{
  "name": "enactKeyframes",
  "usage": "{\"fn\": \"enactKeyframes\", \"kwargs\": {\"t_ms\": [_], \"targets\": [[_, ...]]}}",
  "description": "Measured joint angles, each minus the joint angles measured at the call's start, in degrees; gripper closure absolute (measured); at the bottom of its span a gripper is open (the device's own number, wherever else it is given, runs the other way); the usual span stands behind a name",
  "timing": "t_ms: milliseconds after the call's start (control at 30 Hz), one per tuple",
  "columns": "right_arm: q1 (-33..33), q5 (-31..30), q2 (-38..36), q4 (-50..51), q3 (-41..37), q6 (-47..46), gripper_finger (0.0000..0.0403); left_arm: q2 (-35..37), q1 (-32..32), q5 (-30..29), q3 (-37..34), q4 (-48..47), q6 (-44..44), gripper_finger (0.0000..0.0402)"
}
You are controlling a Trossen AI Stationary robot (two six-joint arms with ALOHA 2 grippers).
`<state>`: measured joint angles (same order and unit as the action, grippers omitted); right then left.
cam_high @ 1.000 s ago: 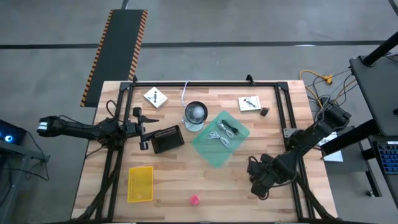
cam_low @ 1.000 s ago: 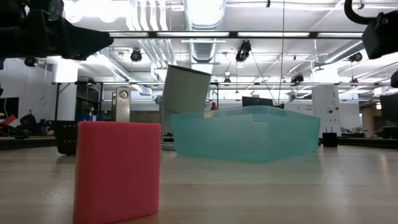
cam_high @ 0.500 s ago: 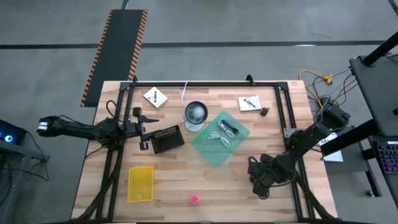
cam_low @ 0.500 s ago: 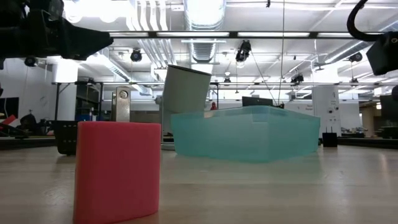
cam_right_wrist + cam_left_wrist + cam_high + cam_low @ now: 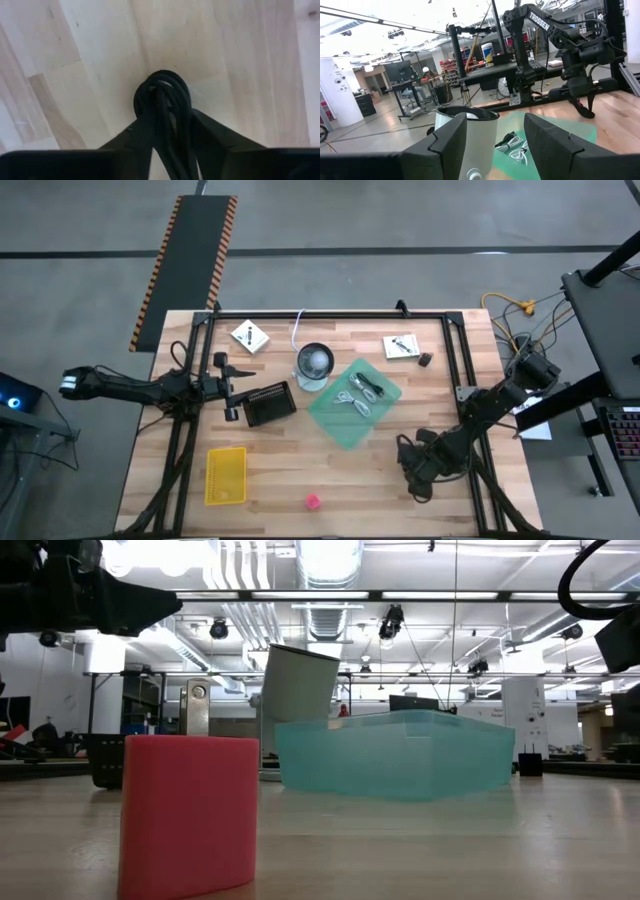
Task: Pick and place items into bin
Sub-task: Put the black charger cable into the green bin
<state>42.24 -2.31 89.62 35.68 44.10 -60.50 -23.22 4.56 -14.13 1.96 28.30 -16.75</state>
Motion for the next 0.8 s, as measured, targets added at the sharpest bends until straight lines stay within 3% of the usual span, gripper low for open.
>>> {"fn": "enactKeyframes", "kwargs": {"t_ms": [200, 500, 800], "targets": [[0.0, 0.0, -0.2, 0.0, -0.1, 1.3, 0.0383, 0.0, 0.0, 0.0, 0.0, 0.0, 0.0, 0.0219], [0.0, -0.8, -0.3, -0.4, 0.8, 1.9, 0.0388, 0.0, 0.0, 0.0, 0.0, 0.0, 0.0, 0.0219], [-0.2, -9.2, -0.3, 0.1, 6.3, 9.6, 0.0389, 0.0, 0.0, 0.0, 0.0, -0.1, 0.0, 0.0219]]}}
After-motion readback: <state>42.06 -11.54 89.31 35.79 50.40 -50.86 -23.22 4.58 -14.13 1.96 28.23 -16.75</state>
